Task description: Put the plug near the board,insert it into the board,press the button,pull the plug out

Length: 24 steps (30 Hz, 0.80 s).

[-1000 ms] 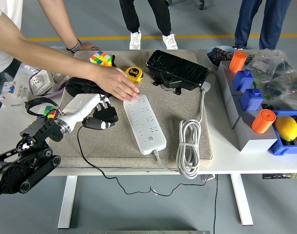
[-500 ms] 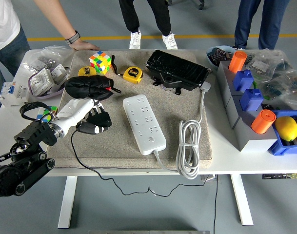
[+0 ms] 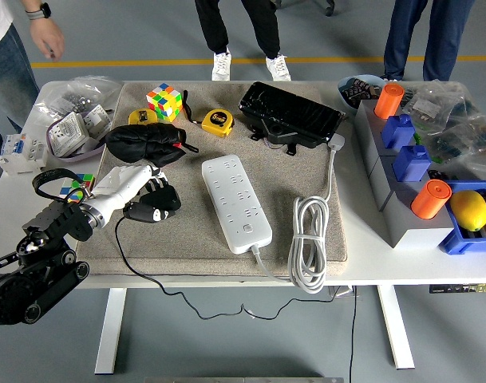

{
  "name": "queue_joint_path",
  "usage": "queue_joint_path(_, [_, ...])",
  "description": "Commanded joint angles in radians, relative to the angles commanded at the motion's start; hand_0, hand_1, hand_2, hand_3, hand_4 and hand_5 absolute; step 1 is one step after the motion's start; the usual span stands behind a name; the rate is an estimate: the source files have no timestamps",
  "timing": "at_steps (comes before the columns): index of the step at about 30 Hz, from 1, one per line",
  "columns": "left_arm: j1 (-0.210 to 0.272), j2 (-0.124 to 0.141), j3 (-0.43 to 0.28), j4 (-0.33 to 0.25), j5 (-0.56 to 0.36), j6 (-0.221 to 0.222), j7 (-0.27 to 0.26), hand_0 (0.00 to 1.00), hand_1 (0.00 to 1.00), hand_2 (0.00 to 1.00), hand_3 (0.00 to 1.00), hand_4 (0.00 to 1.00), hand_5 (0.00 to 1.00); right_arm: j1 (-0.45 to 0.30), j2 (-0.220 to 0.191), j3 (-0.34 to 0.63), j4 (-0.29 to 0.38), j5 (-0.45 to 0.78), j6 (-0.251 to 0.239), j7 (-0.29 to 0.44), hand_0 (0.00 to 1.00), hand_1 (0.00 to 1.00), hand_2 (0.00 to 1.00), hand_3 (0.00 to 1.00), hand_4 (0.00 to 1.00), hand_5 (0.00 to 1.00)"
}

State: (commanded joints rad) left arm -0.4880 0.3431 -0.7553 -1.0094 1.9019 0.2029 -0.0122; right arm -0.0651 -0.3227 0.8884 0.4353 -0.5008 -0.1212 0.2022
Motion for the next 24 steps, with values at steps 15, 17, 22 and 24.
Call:
queue_joint_path(15, [0.022, 0.016, -0.062, -0.038, 0.009, -0.055, 0.021, 0.419, 0.567, 0.568, 0.661, 0.998, 0.355, -0.002, 0.003, 0.008, 0.001, -0.002, 0.001, 0.0, 0.607, 0.607, 0.557, 0.545, 0.756, 0.227])
queue_joint_path(17, [0.028, 0.02, -0.072, -0.051, 0.01, -0.064, 0.021, 0.419, 0.567, 0.568, 0.661, 0.998, 0.355, -0.003, 0.003, 0.007, 0.001, -0.002, 0.001, 0.0, 0.607, 0.607, 0.557, 0.545, 0.756, 0.227])
queue_joint_path(22, [0.037, 0.029, -0.105, -0.09, 0.008, -0.077, 0.024, 0.434, 0.586, 0.582, 0.691, 0.998, 0.404, -0.002, 0.004, 0.01, 0.0, -0.002, 0.0, 0.0, 0.607, 0.607, 0.557, 0.545, 0.756, 0.226])
queue_joint_path(24, [0.039, 0.032, -0.117, -0.102, 0.008, -0.079, 0.025, 0.434, 0.586, 0.582, 0.691, 0.998, 0.404, -0.003, 0.004, 0.011, 0.0, -0.002, 0.0, 0.001, 0.607, 0.607, 0.557, 0.545, 0.756, 0.226])
